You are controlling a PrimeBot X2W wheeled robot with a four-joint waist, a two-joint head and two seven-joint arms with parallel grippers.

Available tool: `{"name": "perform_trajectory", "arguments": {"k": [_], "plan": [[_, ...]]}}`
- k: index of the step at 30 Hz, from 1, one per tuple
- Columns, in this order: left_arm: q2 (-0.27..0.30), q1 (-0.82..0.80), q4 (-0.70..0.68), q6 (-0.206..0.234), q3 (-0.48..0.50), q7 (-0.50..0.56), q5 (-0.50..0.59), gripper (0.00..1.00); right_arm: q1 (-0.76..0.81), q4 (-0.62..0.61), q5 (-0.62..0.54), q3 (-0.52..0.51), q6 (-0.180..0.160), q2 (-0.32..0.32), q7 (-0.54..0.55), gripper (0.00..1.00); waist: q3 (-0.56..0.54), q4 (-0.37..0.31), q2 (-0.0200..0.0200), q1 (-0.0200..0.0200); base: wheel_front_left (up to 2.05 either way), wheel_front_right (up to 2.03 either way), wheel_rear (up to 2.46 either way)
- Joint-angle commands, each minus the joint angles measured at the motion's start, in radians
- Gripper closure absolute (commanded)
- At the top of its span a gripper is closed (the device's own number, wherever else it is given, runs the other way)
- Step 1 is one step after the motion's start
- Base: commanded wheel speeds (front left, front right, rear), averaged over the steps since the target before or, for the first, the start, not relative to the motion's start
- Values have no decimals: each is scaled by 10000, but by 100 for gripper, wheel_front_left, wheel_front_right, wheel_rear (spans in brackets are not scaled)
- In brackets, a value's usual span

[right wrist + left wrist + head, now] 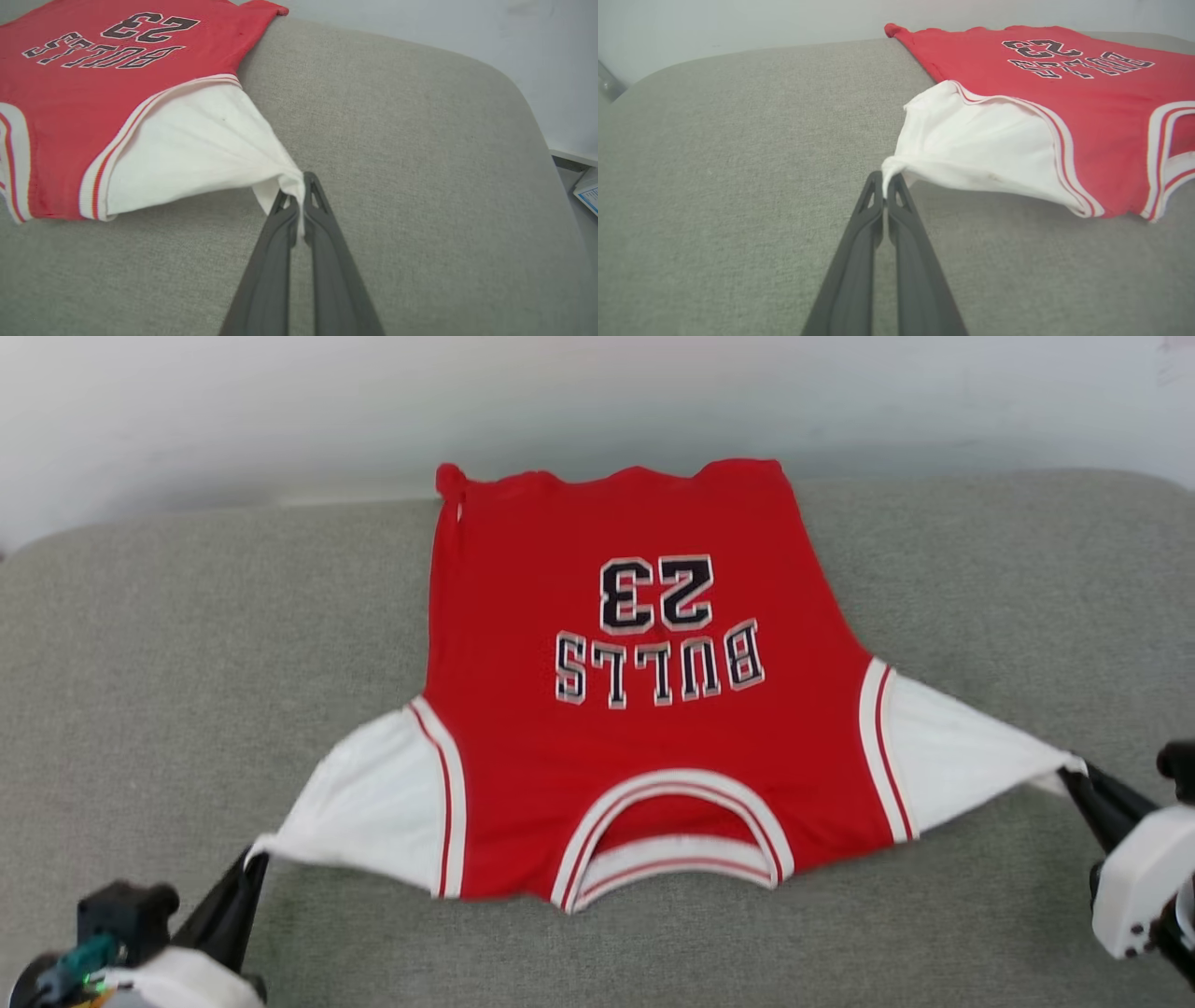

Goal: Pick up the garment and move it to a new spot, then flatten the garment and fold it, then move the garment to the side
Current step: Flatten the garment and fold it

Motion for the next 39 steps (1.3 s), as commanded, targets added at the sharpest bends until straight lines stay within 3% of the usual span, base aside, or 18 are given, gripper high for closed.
{"name": "perform_trajectory", "arguments": {"k": [1,8,15,16,17,23,29,36,39], "plan": [[164,376,-131,101,111,79,-103,100,380,-182,90,-75,-17,-121,77,100,-166,-89,0,4,0,0,0],[644,2103,-748,243,189,579,-410,100,1863,-896,804,-115,-17,-284,921,100,-402,-242,0,4,0,0,0],[207,2543,-699,269,-228,577,-454,100,2583,-1236,1171,-51,-17,-309,1807,100,-477,-281,0,4,0,0,0],[161,2480,-724,226,-291,584,-484,100,2576,-1269,1103,-106,-16,-322,1855,58,-476,-263,0,4,0,0,0],[128,2417,-778,170,-355,597,-514,100,2547,-1276,1082,-167,-17,-303,1923,0,-469,-244,0,4,0,0,0],[170,2256,-1361,-20,-426,872,-868,100,2157,-1674,1144,-440,-13,-215,2366,0,-234,-87,0,4,0,0,0],[324,2334,-2900,50,-673,1518,-901,100,1297,-2629,1408,-1274,-11,-5,3292,0,412,264,0,4,0,0,0],[190,1933,-4522,213,-1094,2016,-656,100,-1199,-2742,1179,-2281,-11,888,5768,0,1659,973,0,4,0,0,0],[151,1648,-4974,143,-1400,2291,-532,100,-2626,-2393,642,-2600,-11,947,6897,0,2206,1528,0,4,0,0,0]]}}
